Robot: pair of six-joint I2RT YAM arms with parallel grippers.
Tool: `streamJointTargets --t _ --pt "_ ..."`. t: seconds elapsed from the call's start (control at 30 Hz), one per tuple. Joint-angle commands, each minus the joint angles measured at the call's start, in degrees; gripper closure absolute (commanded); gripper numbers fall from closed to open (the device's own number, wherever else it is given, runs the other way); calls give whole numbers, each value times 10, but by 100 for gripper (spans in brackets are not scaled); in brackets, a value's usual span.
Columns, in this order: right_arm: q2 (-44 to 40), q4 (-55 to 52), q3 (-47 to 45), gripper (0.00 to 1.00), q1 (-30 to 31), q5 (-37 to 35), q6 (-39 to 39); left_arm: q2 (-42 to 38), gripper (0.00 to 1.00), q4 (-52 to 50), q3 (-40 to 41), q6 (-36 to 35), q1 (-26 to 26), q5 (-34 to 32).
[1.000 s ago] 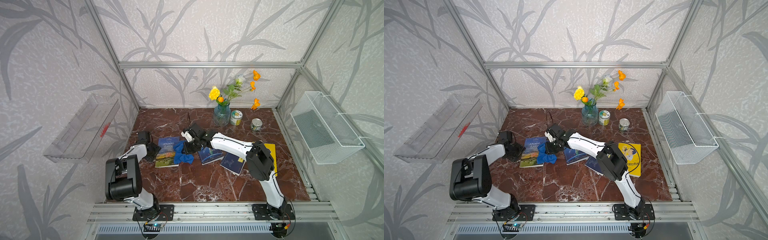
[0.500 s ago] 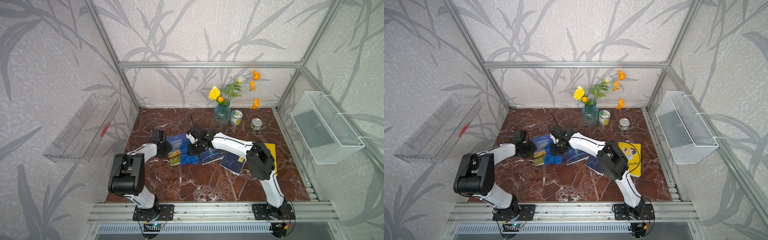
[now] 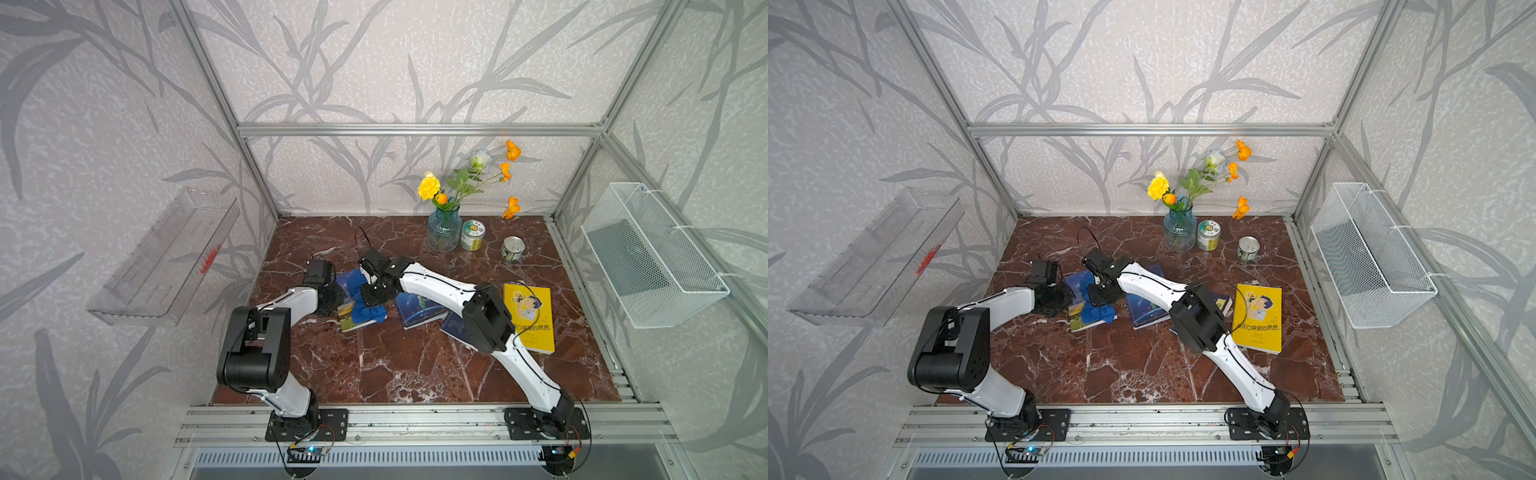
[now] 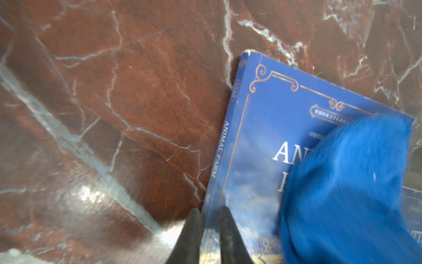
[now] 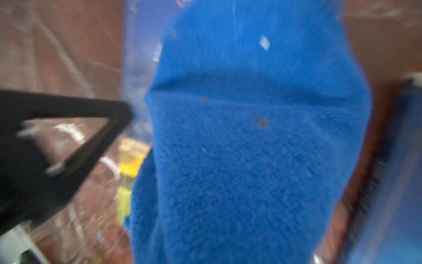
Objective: Wipe the cover of the book
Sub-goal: Wipe the dirt from the cover of the book.
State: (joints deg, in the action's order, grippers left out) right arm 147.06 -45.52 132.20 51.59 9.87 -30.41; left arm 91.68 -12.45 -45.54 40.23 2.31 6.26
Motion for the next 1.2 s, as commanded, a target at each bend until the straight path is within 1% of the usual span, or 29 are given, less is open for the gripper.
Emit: streamJointTargets --t 0.0,0.03,0.1,0.13,0.17,0.23,0.3,0.33,0.4,0.47,0.53,0.6,0.67,0.73,0.8,0.83,0.9,1.0,1.1,1.17 --pt "115 -114 159 100 -8 -13 1 10 87 -44 19 -9 5 -2" --pt "154 -137 225 100 -10 -9 -4 12 88 -45 18 -9 5 -3" --pt "205 -151 306 100 -14 -4 -17 15 90 -45 16 -9 5 -3" --pt "214 -139 316 100 -16 -1 -24 17 91 -45 16 -9 5 -3" --pt "213 -119 303 100 -17 5 -30 18 91 -45 16 -9 5 -3" --pt "186 -66 231 100 -19 16 -42 18 92 -45 16 -10 5 -3" --pt "155 -34 164 100 -16 19 -44 18 92 -44 17 -10 5 -4" --pt "141 -32 138 100 -13 18 -36 18 92 -45 17 -10 4 -4" --pt "120 -60 110 100 -2 7 -12 19 92 -45 18 -9 5 -2" --pt "98 -99 78 100 14 -15 15 20 93 -44 17 -9 5 1" --pt "64 -125 20 100 39 -54 40 21 93 -43 16 -9 5 3" --pt "23 -118 -56 100 62 -93 54 21 94 -43 16 -9 5 2" --pt "-18 -91 -132 100 81 -115 54 22 95 -42 15 -8 5 4" --pt "-53 -65 -186 100 80 -124 41 25 97 -38 15 -7 5 10" --pt "-76 -39 -219 100 74 -130 28 31 97 -32 15 -5 7 19" --pt "-81 -26 -228 100 48 -128 21 35 97 -29 15 -5 8 25" --pt "-82 -6 -225 100 21 -106 10 41 97 -23 12 -4 12 34" --pt "-66 24 -191 100 -13 -63 0 47 97 -26 3 -4 21 36" --pt "-23 36 -118 100 -33 -28 -9 52 97 -28 -2 -4 27 32" --pt "22 4 -36 100 -38 -9 -11 55 97 -29 -5 -5 29 31"
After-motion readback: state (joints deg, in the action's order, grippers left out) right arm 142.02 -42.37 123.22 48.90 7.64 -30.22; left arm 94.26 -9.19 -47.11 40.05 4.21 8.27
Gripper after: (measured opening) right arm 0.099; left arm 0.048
